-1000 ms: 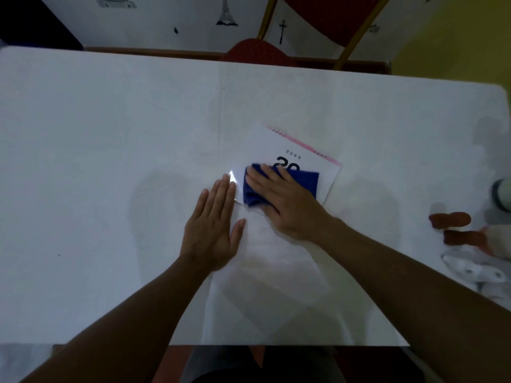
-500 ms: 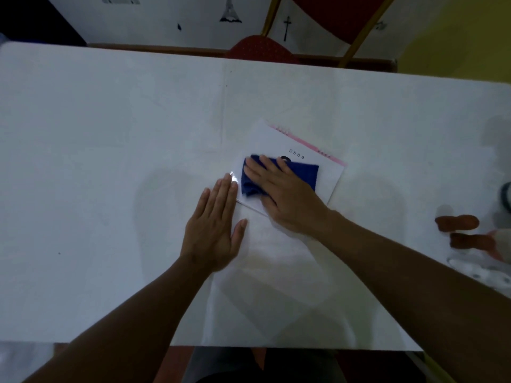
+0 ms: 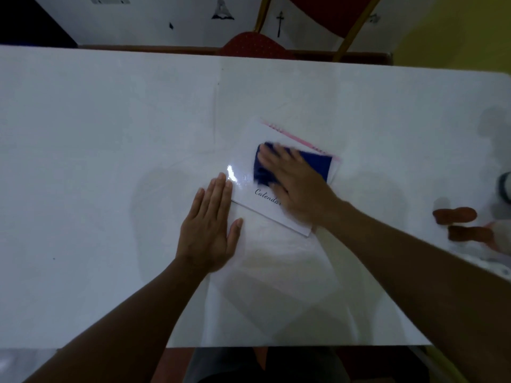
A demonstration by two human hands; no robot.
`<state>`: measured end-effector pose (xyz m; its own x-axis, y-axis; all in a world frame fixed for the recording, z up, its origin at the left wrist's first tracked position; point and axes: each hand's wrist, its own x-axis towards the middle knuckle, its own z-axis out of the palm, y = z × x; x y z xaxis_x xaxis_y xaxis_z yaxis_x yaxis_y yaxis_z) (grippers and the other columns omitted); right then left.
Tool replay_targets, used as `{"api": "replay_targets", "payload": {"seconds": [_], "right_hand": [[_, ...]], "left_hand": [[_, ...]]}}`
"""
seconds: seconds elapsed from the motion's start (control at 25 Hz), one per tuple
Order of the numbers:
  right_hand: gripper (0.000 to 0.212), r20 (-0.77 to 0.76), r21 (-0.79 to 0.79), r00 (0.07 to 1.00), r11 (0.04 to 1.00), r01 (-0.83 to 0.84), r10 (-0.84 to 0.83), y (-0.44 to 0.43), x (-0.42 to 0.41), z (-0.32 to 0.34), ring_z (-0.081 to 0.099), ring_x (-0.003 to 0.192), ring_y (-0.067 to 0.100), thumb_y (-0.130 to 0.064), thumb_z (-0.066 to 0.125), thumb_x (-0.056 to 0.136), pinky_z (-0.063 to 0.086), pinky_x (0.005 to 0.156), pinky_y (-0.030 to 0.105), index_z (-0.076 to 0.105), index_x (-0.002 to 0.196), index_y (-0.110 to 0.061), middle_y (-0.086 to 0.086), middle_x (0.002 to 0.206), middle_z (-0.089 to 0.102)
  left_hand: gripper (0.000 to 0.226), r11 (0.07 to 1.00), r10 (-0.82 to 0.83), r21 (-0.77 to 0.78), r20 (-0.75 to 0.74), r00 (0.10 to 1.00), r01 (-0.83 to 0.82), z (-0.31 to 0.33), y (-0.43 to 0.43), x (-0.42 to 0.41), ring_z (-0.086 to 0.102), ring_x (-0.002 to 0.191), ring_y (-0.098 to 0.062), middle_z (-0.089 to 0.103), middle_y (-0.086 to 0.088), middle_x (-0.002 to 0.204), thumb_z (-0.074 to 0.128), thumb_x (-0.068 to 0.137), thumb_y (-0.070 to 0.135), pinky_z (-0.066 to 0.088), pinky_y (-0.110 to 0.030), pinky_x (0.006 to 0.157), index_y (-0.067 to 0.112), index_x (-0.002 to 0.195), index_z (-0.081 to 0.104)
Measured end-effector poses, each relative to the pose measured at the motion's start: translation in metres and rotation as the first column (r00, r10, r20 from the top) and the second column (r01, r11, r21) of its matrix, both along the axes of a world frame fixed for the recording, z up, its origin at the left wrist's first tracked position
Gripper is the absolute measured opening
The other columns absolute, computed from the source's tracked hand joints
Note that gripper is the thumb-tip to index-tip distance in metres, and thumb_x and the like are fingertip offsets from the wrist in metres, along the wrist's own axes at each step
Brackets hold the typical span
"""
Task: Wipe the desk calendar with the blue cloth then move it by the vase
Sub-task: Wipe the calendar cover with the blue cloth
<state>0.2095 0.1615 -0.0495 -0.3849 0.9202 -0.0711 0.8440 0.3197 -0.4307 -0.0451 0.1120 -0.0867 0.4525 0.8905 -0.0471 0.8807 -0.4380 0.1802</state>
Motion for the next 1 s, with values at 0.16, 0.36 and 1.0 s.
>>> {"api": "replay_targets", "payload": {"seconds": [0.16,0.36,1.0], "right_hand": [[0.066,-0.008,-0.071,0.917,0.915,-0.398,0.398,-0.064,0.017,0.003,0.010,0.160,0.016,-0.024,0.048,0.102,0.003,0.131,0.037,0.024,0.163,-0.017,-0.001,0.172,0.021],[0.060,-0.065,-0.095,0.997,0.995,-0.037,0.031,-0.011,0.057,0.002,0.023,0.157,0.026,-0.004,0.057,0.101,0.010,0.130,0.044,0.038,0.158,-0.008,0.006,0.167,0.032],[0.022,-0.268,-0.359,0.952,0.932,0.041,-0.146,-0.045,-0.007,0.082,0.050,0.098,0.006,-0.015,0.052,0.105,0.040,0.088,0.021,0.070,0.118,-0.013,-0.003,0.103,0.058]], "left_hand": [[0.077,1.000,0.003,-0.018,-0.013,1.000,-0.003,0.000,0.001,0.000,0.003,0.165,-0.022,0.005,-0.013,0.177,0.026,0.107,0.051,0.017,-0.046,0.132,0.007,0.166,0.007],[0.077,1.000,-0.004,0.019,0.014,1.000,0.003,0.001,0.001,0.000,0.007,0.165,-0.025,0.008,-0.014,0.176,0.028,0.106,0.049,0.017,-0.047,0.132,0.005,0.166,0.010],[0.076,1.000,0.006,-0.019,-0.004,1.000,-0.007,0.004,0.000,0.001,0.004,0.165,-0.023,0.007,-0.012,0.176,0.025,0.107,0.052,0.017,-0.046,0.132,0.006,0.166,0.010]]}}
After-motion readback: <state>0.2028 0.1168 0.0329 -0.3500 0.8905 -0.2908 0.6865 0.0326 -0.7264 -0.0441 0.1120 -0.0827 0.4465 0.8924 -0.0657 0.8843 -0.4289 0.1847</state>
